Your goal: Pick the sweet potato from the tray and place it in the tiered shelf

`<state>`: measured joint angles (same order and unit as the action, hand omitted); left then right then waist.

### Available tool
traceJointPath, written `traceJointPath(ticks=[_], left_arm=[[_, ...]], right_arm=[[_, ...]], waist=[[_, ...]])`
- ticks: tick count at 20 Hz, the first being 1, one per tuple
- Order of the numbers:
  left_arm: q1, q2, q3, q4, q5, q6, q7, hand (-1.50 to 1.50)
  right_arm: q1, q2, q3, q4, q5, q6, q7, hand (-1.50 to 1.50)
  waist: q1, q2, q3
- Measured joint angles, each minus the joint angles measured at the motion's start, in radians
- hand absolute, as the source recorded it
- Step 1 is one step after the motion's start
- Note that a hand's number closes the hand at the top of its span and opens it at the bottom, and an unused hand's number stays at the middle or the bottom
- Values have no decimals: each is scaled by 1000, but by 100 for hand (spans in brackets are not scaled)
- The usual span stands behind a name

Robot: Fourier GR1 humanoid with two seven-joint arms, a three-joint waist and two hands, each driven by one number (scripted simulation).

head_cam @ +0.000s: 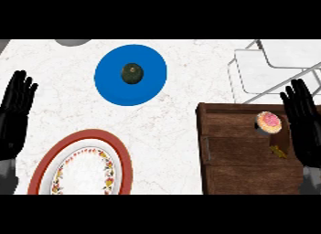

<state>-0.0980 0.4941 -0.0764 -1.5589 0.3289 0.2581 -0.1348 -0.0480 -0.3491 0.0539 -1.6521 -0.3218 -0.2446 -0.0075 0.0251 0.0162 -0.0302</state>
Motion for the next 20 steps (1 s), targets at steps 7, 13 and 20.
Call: traceJointPath(ticks=[7, 13, 20], left_arm=[[109, -28, -29, 118, 44, -18, 124, 0], [104, -63, -73, 181, 82, -48, 262, 0], [78, -81, -79, 184, 71, -59, 323, 0]], right_arm=[[89, -256, -160, -1, 181, -79, 42, 150], [263, -359, -311, 66, 224, -121, 142, -150], [446, -409, -374, -144, 183, 30, 188, -150]], waist=[[-76, -3, 15], [-76, -13, 27], [-52, -21, 31]])
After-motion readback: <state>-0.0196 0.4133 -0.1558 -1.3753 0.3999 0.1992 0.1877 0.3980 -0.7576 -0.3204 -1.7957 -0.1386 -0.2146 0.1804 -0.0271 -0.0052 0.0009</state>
